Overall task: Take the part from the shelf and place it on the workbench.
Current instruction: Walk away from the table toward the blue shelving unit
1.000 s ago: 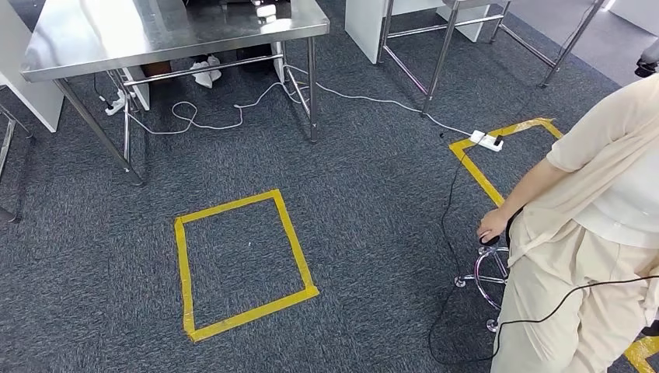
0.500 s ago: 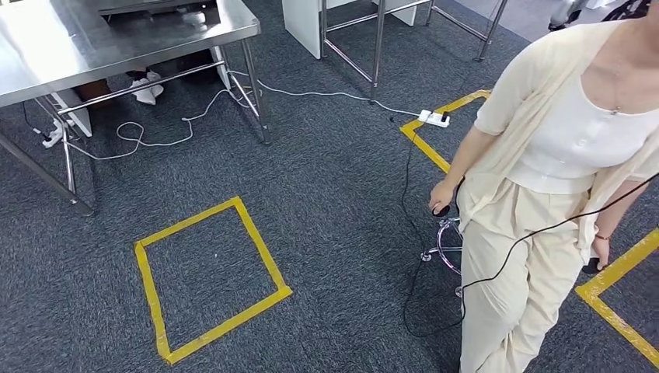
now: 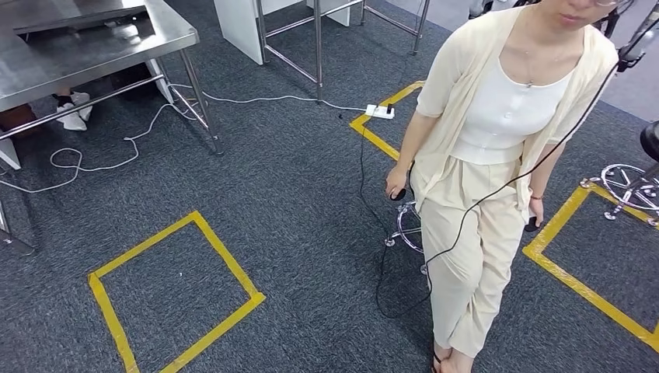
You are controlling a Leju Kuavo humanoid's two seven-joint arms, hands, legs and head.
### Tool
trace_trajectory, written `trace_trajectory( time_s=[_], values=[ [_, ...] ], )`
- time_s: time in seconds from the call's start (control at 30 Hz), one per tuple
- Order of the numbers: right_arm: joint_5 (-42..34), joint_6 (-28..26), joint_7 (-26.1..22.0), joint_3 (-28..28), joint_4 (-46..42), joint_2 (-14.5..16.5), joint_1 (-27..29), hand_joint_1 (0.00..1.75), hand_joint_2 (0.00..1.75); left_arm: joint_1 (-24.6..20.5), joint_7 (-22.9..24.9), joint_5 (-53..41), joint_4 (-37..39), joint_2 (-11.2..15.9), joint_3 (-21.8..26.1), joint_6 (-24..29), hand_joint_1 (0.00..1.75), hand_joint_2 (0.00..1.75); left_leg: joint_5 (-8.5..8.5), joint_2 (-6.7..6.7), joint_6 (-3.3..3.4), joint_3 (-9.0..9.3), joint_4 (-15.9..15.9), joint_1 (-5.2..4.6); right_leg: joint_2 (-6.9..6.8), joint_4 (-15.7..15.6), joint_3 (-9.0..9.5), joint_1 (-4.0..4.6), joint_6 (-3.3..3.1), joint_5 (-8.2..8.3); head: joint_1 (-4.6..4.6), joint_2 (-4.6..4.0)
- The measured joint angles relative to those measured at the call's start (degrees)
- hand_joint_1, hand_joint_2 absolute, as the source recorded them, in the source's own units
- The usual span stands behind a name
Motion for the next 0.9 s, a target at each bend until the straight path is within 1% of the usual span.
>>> trace_trajectory(
  time_s=[0.07,0.1,0.13,0.17,0.2,0.23,0.27,0.3,0.33,0.37,0.4,0.43,0.47,0.5,0.53,0.57,0.6,0.63,0.67,0.7,0.73,0.77,0.8,0.83,0.87,0.9],
  values=[
    [0.0,0.2,0.1,0.0,0.0,0.0,-0.1,0.0,0.0,0.1,0.1,0.0,0.0,0.0,0.0,0.1,0.0,0.0,0.41,1.72,0.41,-0.22,-0.4,-0.04,-2.98,6.1,-3.03,0.09,-0.46,-3.49,0.23,0.0],
    [0.1,0.3,0.1,0.0,0.0,0.0,-0.1,0.0,0.0,0.1,0.2,0.0,0.0,0.0,0.0,0.2,0.0,0.0,0.46,2.62,0.48,-0.38,-0.4,-0.1,-3.7,9.8,-4.75,0.05,-0.57,-5.31,0.33,0.0],
    [0.1,0.4,0.2,0.0,0.0,0.0,-0.1,0.0,0.0,0.2,0.3,0.0,0.0,0.0,0.0,0.3,0.0,0.0,0.46,3.56,0.48,-0.51,-0.3,-0.14,-4.01,12.5,-5.81,-0.02,-0.37,-6.39,0.34,0.0],
    [0.2,0.6,0.3,0.0,0.0,0.0,-0.1,0.0,0.0,0.2,0.5,0.0,0.0,0.0,0.0,0.4,0.0,0.0,0.46,4.45,0.46,-0.59,-0.3,-0.16,-4.23,13.5,-5.88,-0.12,0.03,-6.65,0.34,0.0],
    [0.3,0.7,0.4,0.0,0.0,-0.1,0.0,0.0,0.0,0.2,0.6,0.0,0.0,0.0,0.0,0.6,0.0,0.0,0.47,5.33,0.42,-0.62,-0.3,-0.16,-4.51,12.4,-4.81,-0.22,0.58,-6.13,0.36,0.0],
    [0.4,0.9,0.5,0.0,0.0,-0.1,0.0,0.0,0.0,0.1,0.6,0.0,0.0,-0.1,0.0,0.6,0.0,0.0,0.45,6.17,0.33,-0.58,-0.3,-0.15,-5.11,9.1,-2.58,-0.34,1.15,-4.95,0.37,0.0],
    [0.4,1.0,0.7,0.0,0.0,-0.2,0.0,0.0,0.0,0.1,0.7,0.0,0.0,-0.2,0.0,0.7,0.0,0.0,0.39,6.83,0.14,-0.47,-0.2,-0.22,-6.46,4.6,0.15,-0.44,1.49,-3.68,0.38,0.0],
    [0.4,1.0,0.8,0.0,0.0,-0.2,-0.1,0.0,0.0,0.0,0.7,0.0,0.0,-0.2,0.0,0.7,0.0,0.0,0.22,7.44,-0.2,-0.38,-0.1,-0.38,-7.81,0.8,2.41,-0.36,1.55,-2.53,0.39,0.0],
    [0.4,1.1,0.8,0.0,0.0,-0.2,-0.2,0.0,0.0,0.0,0.7,0.0,0.0,-0.2,0.0,0.7,0.0,0.0,0.04,7.97,-0.59,-0.24,0.0,-0.56,-8.74,-1.8,3.8,-0.3,1.31,-1.78,0.3,0.0],
    [0.4,1.2,0.9,0.0,0.0,-0.1,-0.2,0.0,0.0,-0.1,0.7,0.0,0.0,-0.2,0.0,0.8,0.0,0.0,-0.14,8.46,-0.96,-0.08,0.1,-0.71,-9.23,-2.8,4.27,-0.19,0.94,-1.44,0.23,0.0],
    [0.4,1.2,0.9,0.0,0.0,-0.1,-0.2,0.0,0.0,-0.2,0.7,0.0,0.0,-0.1,0.0,0.8,0.0,0.0,-0.28,8.96,-1.27,0.08,0.1,-0.74,-8.73,-2.9,4.12,-0.05,0.58,-1.24,0.14,0.0],
    [0.4,1.2,0.9,0.0,0.0,-0.1,-0.2,0.0,0.0,-0.3,0.7,0.0,0.0,-0.1,0.0,0.9,0.0,0.0,-0.34,9.41,-1.53,0.25,0.1,-0.64,-8.04,-2.9,4.0,-0.19,0.19,-1.12,0.06,0.0],
    [0.4,1.3,0.9,0.0,0.0,-0.1,-0.1,0.0,0.0,-0.4,0.7,0.0,0.0,-0.1,0.0,0.9,0.0,0.0,-0.75,8.98,-1.86,0.23,0.5,-0.39,-7.46,-3.0,4.05,-0.37,-0.13,-0.97,0.06,0.0],
    [0.4,1.3,0.9,0.0,0.0,-0.1,-0.1,0.0,0.0,-0.4,0.7,0.0,0.0,-0.1,0.0,0.9,0.0,0.0,-1.75,7.78,-2.16,-0.19,1.6,-0.15,-6.84,-3.1,4.09,-0.57,-0.56,-0.78,0.03,0.0],
    [0.5,1.3,1.0,0.0,0.0,-0.1,-0.2,0.0,0.0,-0.4,0.7,0.0,0.0,-0.1,0.0,0.9,0.0,0.0,-3.35,6.14,-2.44,-1.11,3.8,0.06,-6.26,-3.2,4.13,-0.78,-1.05,-0.52,0.01,0.0],
    [0.5,1.3,1.0,0.0,0.0,-0.1,-0.2,0.0,0.0,-0.3,0.8,0.0,0.0,0.0,0.0,1.0,0.0,0.0,-5.53,4.22,-2.64,-2.64,7.3,0.21,-5.62,-3.2,4.08,-0.83,-1.39,-0.35,-0.03,0.0],
    [0.5,1.4,1.0,0.0,0.0,-0.1,-0.3,0.0,0.0,-0.2,0.9,0.0,0.0,-0.1,0.0,1.0,0.0,0.0,-7.61,3.0,-2.72,-4.48,11.3,0.25,-4.96,-3.2,3.94,-0.76,-1.63,-0.24,-0.06,0.0],
    [0.6,1.4,1.0,0.0,0.0,0.0,-0.3,0.0,0.0,-0.2,1.0,0.0,0.0,-0.1,0.0,1.0,0.0,0.0,-8.92,2.43,-2.78,-6.11,14.8,0.28,-4.25,-3.2,3.87,-0.7,-1.73,-0.18,-0.07,0.0],
    [0.7,1.5,1.1,0.0,0.0,0.0,-0.3,0.0,0.0,-0.1,1.0,0.1,0.0,-0.1,0.0,1.1,0.0,0.0,-9.18,2.16,-2.8,-7.12,16.8,0.3,-3.47,-3.1,3.86,-0.66,-1.73,-0.18,-0.07,0.0],
    [0.9,1.5,1.1,0.0,0.0,0.0,-0.2,0.0,0.0,-0.1,1.1,0.2,0.0,-0.1,0.0,1.1,0.0,0.0,-8.3,2.05,-2.8,-7.18,16.7,0.36,-2.74,-3.1,3.93,-0.66,-1.72,-0.17,-0.07,0.0],
    [1.1,1.5,1.2,0.0,0.0,0.0,-0.3,0.0,0.0,-0.1,1.1,0.2,0.0,-0.1,0.1,1.2,0.0,0.0,-6.32,1.8,-2.78,-6.11,14.2,0.5,-1.95,-3.1,4.06,-0.72,-1.69,-0.17,-0.07,0.0],
    [1.2,1.5,1.2,0.0,0.0,0.0,-0.3,0.0,0.0,-0.1,1.2,0.3,0.0,-0.1,0.1,1.2,0.0,0.0,-4.02,0.97,-2.77,-4.47,10.5,0.73,-1.19,-3.0,4.14,-0.77,-1.66,-0.17,-0.07,0.0],
    [1.3,1.6,1.3,0.0,0.0,0.1,-0.4,0.0,0.0,-0.1,1.2,0.3,0.0,-0.1,0.1,1.3,0.0,0.0,-2.27,-0.62,-2.79,-2.81,6.6,0.97,-0.46,-2.8,4.07,-0.64,-1.51,-0.21,-0.09,0.0],
    [1.4,1.6,1.3,0.0,0.0,0.1,-0.6,0.0,0.0,-0.1,1.2,0.3,0.0,-0.1,0.1,1.3,0.0,0.0,-1.09,-1.98,-2.78,-1.56,3.5,1.16,0.26,-2.6,3.84,-0.54,-1.25,-0.2,-0.07,0.0],
    [1.4,1.6,1.3,0.0,0.0,0.1,-0.7,0.0,0.0,-0.1,1.2,0.3,0.1,-0.1,0.1,1.3,0.0,0.0,-0.76,-2.98,-2.72,-1.04,2.0,1.18,0.89,-2.5,3.45,-0.43,-0.88,-0.11,-0.06,0.0],
    [1.4,1.6,1.3,0.0,0.0,0.1,-0.8,0.0,0.0,-0.1,1.2,0.3,0.1,-0.1,0.1,1.4,0.0,0.0,-0.84,-3.21,-2.52,-0.97,1.6,1.02,1.56,-2.5,2.96,-0.4,-0.39,0.07,-0.05,0.0]
  ],
)
